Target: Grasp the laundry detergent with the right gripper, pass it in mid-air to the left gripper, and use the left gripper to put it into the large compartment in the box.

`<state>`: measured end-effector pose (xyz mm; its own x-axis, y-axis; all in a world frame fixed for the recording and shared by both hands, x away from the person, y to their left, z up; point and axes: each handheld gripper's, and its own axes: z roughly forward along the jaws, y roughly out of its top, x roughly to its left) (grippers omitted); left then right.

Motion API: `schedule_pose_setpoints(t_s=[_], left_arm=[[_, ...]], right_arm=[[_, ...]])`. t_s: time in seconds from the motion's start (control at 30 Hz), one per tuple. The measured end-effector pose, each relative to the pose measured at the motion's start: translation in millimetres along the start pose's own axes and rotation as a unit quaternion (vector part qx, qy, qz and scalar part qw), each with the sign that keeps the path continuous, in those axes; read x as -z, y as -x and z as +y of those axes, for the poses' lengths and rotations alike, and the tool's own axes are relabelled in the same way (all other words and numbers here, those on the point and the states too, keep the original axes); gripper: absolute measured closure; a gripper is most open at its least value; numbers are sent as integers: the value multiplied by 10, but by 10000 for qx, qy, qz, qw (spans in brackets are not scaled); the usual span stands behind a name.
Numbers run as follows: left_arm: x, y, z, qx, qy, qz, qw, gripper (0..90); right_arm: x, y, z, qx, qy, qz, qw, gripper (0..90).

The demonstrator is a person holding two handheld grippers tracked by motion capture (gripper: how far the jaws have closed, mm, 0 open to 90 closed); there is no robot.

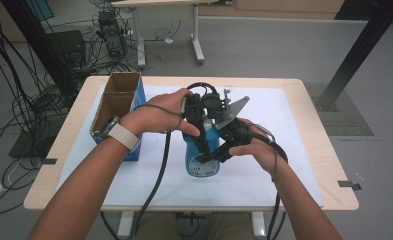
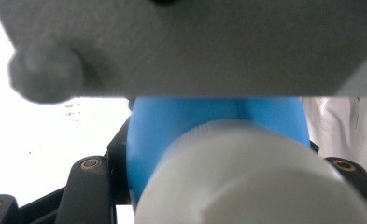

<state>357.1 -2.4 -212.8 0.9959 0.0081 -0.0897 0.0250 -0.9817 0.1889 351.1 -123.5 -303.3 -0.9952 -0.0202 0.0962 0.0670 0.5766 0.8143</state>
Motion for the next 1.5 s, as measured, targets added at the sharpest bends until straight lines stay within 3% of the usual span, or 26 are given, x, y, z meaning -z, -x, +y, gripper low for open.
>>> schedule_pose_setpoints(t_s=[1.07,1.1,1.17,1.27,1.4,1.5], left_arm=[[34,-19,-43,90,-47,25,9999,396],[35,-14,-48,134,-27,32,9999,396],[52,-16,-62,132,-16,92,9999,396],[93,-15,-95,207,1,132,9997,395],[116,-12,-111,266,-53,188,9995,388],[133,-17,-134,353,-84,266,9990,387]], right_arm=[[-40,32,28,-16,61,71,10000,434],[-44,36,28,-2,68,43,10000,424],[-33,41,16,-63,37,22,10000,302],[25,41,-64,-204,-139,56,9997,193],[227,53,-188,-387,-381,-130,9984,130],[393,57,-261,-569,-695,-344,9954,104]])
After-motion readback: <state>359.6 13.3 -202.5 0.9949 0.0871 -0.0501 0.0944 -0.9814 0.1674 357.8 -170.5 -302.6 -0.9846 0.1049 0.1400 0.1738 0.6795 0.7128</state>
